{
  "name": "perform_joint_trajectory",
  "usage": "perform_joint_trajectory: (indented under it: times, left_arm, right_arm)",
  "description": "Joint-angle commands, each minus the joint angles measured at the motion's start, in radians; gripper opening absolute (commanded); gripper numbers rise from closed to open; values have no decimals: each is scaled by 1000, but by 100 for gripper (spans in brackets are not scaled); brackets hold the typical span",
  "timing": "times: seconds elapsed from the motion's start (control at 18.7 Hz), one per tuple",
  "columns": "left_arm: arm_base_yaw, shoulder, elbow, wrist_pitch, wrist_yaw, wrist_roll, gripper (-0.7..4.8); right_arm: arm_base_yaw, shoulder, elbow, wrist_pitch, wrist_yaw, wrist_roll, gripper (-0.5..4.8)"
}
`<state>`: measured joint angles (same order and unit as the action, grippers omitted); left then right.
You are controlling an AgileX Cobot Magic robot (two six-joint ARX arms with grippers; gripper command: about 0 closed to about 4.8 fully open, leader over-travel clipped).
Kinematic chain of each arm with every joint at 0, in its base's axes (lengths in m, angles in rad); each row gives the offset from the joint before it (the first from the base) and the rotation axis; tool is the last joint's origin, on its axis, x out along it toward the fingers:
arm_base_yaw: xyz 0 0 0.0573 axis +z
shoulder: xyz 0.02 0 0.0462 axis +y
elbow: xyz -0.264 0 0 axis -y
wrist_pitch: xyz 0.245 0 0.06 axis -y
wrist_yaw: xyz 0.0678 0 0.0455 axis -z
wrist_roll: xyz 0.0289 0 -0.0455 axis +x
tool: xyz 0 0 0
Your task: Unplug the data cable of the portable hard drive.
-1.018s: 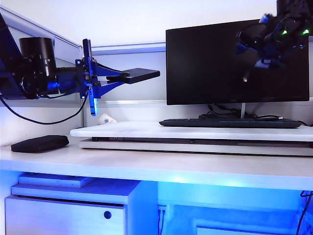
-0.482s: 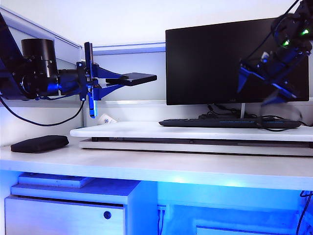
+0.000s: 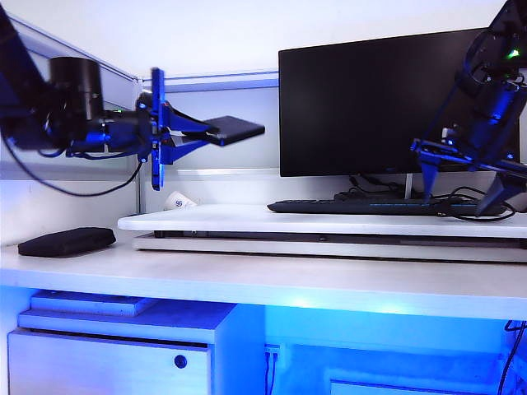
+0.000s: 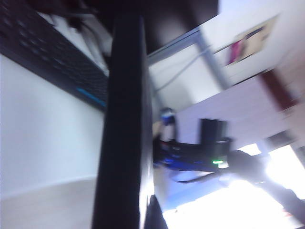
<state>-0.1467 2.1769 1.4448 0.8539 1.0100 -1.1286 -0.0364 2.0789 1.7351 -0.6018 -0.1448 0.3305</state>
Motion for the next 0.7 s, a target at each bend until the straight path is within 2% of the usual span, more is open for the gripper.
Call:
perform_joint_trajectory:
  times: [0.05, 0.21, 0.27, 0.32, 0.43, 0.59, 0.7]
  left_arm:
    - [2, -6, 119, -414, -96, 381, -5]
    - [2, 5, 315, -850, -448, 708, -5]
    - [2, 14, 370, -915, -546, 768, -6]
    - [2, 21, 413, -963, -600, 815, -5]
    - [2, 60, 514, -1105, -730, 996, -5]
    - [2, 106, 523, -1099, -843, 1135, -5]
    - [0, 145, 523, -1099, -861, 1159, -5]
  right_arm:
    - [1, -12, 4, -43, 15, -48, 429]
    - [1, -36, 4, -53, 8, -53, 428]
    - [1, -45, 4, -50, 6, -70, 428]
    - [1, -51, 4, -52, 5, -74, 428]
    - [1, -61, 4, -54, -3, -74, 428]
    - [2, -61, 4, -47, -14, -74, 428]
    - [2, -61, 4, -39, -19, -74, 428]
